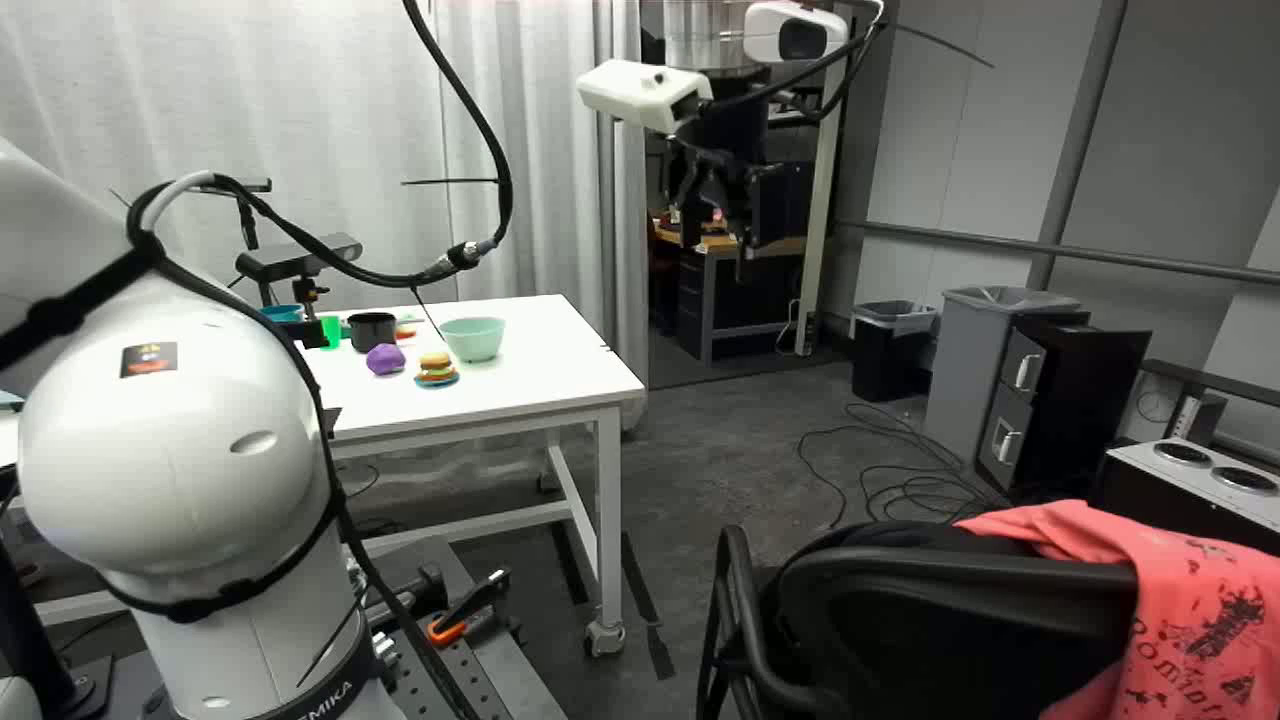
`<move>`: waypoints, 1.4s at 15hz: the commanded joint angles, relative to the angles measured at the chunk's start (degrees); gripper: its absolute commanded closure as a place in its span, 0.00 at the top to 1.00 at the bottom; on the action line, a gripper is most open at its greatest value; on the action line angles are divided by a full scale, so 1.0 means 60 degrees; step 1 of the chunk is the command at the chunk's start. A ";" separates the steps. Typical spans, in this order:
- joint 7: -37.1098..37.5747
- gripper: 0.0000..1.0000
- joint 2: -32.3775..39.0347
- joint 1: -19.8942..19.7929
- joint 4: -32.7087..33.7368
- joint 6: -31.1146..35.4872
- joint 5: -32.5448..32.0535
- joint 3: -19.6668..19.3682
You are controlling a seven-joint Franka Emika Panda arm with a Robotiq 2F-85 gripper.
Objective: Remove the sweatshirt from the backrest of the black chair
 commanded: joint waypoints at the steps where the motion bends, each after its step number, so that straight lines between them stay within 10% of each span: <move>1: -0.0096 1.00 0.0034 -0.0182 0.0018 -0.0029 0.0113 0.0147; 21: -0.0305 1.00 0.0499 -0.0109 0.0210 0.0122 0.0002 0.0183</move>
